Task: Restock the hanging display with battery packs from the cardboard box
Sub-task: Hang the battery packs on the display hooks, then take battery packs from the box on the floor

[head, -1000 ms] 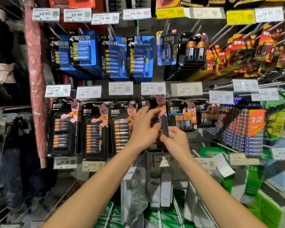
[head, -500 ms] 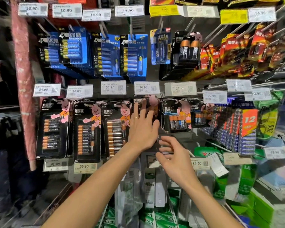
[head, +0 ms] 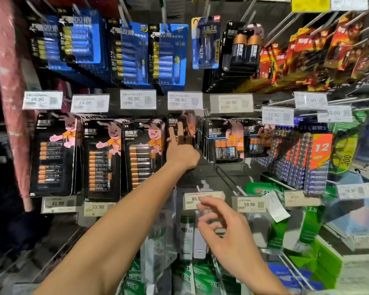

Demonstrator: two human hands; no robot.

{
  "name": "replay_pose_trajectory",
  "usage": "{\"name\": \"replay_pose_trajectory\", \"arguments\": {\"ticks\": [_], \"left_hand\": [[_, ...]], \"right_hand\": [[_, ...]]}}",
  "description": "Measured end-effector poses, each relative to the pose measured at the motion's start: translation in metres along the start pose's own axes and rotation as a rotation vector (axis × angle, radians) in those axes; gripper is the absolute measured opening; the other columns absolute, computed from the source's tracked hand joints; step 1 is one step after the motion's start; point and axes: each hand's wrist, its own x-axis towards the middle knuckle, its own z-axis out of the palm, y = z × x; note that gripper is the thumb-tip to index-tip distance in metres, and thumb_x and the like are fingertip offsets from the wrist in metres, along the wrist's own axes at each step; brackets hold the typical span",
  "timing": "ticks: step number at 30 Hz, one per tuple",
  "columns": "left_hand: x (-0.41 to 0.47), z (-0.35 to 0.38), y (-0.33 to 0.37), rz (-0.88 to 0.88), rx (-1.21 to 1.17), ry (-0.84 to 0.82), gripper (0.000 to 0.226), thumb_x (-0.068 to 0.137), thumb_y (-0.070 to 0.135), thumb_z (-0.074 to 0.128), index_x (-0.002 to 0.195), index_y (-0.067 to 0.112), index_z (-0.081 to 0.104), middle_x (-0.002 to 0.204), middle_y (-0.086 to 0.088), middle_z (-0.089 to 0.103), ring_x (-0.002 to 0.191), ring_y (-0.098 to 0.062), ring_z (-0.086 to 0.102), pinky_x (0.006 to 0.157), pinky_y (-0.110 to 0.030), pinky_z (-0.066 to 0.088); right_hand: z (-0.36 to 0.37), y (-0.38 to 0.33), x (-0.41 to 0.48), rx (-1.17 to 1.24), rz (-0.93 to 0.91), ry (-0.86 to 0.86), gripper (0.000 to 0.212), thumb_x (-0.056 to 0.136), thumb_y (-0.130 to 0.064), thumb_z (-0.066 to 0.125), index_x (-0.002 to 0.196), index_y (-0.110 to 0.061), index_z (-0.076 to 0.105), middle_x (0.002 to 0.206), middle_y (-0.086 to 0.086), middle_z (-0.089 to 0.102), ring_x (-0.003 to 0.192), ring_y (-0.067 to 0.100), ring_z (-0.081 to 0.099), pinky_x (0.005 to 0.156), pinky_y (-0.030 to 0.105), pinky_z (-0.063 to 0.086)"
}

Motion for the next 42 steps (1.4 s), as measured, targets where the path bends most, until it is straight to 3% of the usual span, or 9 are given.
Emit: {"name": "replay_pose_trajectory", "arguments": {"ticks": [7, 14, 16, 19, 23, 25, 33, 39, 42], "left_hand": [[0.023, 0.012, -0.005, -0.078, -0.087, -0.074, 0.089, 0.093, 0.025, 0.049, 0.162, 0.031, -0.006, 0.167, 0.0, -0.027, 0.153, -0.034, -0.025, 0.125, -0.047, 0.001], [0.017, -0.006, 0.001, -0.085, -0.085, -0.137, 0.078, 0.095, 0.034, 0.047, 0.163, 0.014, 0.014, 0.171, -0.008, -0.008, 0.156, -0.031, -0.016, 0.128, -0.045, -0.001], [-0.004, -0.015, 0.004, -0.082, -0.137, -0.179, 0.067, 0.09, 0.031, 0.047, 0.149, 0.001, 0.037, 0.166, -0.017, 0.016, 0.156, -0.036, -0.003, 0.127, -0.046, 0.01], [-0.068, -0.027, 0.005, 0.018, -0.323, -0.153, 0.041, 0.092, 0.016, 0.052, 0.13, 0.002, 0.047, 0.142, -0.017, 0.044, 0.14, -0.035, 0.036, 0.106, -0.034, 0.034], [-0.199, -0.015, -0.021, 0.151, -0.442, 0.07, 0.038, 0.099, 0.025, 0.055, 0.136, 0.016, 0.054, 0.132, 0.001, 0.06, 0.114, -0.009, 0.059, 0.094, -0.026, 0.046], [-0.27, 0.011, -0.049, 0.16, -0.503, 0.087, 0.025, 0.097, 0.022, 0.058, 0.121, 0.017, 0.064, 0.105, 0.011, 0.065, 0.087, 0.002, 0.062, 0.076, -0.017, 0.047], [-0.498, 0.177, -0.194, -0.272, -0.517, -0.442, 0.016, 0.088, 0.008, 0.058, 0.092, 0.017, 0.071, 0.083, 0.005, 0.07, 0.075, 0.0, 0.064, 0.074, -0.027, 0.051], [-0.591, 0.246, -0.244, -0.373, -0.385, -1.014, 0.019, 0.091, 0.009, 0.058, 0.098, 0.011, 0.075, 0.1, -0.01, 0.075, 0.095, -0.023, 0.067, 0.081, -0.021, 0.041], [-0.613, 0.282, -0.256, -0.371, -0.35, -1.25, 0.019, 0.094, 0.008, 0.059, 0.107, 0.004, 0.072, 0.111, -0.016, 0.073, 0.105, -0.029, 0.067, 0.078, -0.025, 0.042]], "right_hand": [[0.006, 0.022, -0.012, -0.099, -0.001, -0.035, 0.04, 0.092, -0.019, 0.067, 0.121, -0.044, 0.059, 0.117, -0.023, 0.065, 0.1, 0.011, 0.064, 0.079, 0.024, 0.053], [0.015, 0.034, -0.022, -0.144, 0.011, -0.08, 0.042, 0.092, -0.021, 0.067, 0.114, -0.054, 0.053, 0.114, -0.024, 0.065, 0.105, 0.002, 0.06, 0.085, 0.021, 0.051], [0.019, 0.037, -0.029, -0.163, 0.013, -0.112, 0.04, 0.093, -0.024, 0.066, 0.114, -0.054, 0.051, 0.114, -0.023, 0.064, 0.107, -0.002, 0.057, 0.084, 0.014, 0.048], [0.03, 0.046, -0.049, -0.163, 0.049, -0.128, 0.036, 0.093, -0.026, 0.066, 0.12, -0.047, 0.055, 0.115, -0.026, 0.062, 0.107, -0.008, 0.055, 0.084, 0.007, 0.043], [0.059, 0.073, -0.095, -0.083, 0.084, -0.1, 0.029, 0.09, -0.025, 0.066, 0.116, -0.014, 0.068, 0.114, -0.015, 0.07, 0.099, -0.001, 0.066, 0.083, 0.019, 0.052], [0.076, 0.086, -0.124, -0.093, 0.146, -0.138, 0.027, 0.089, -0.015, 0.068, 0.116, -0.019, 0.068, 0.107, -0.015, 0.07, 0.091, -0.002, 0.066, 0.077, 0.017, 0.052], [0.181, 0.145, -0.243, -0.068, 0.468, -0.414, 0.043, 0.079, 0.01, 0.067, 0.117, -0.011, 0.067, 0.093, -0.01, 0.065, 0.079, -0.002, 0.059, 0.074, 0.002, 0.042], [0.272, 0.201, -0.324, -0.146, 0.525, -0.578, 0.021, 0.063, 0.006, 0.067, 0.083, 0.001, 0.074, 0.087, 0.015, 0.076, 0.077, 0.028, 0.074, 0.076, 0.027, 0.056], [0.3, 0.214, -0.343, -0.278, 0.714, -0.802, 0.025, 0.074, 0.007, 0.067, 0.096, -0.003, 0.074, 0.097, 0.015, 0.075, 0.093, 0.031, 0.072, 0.08, 0.03, 0.054]]}}
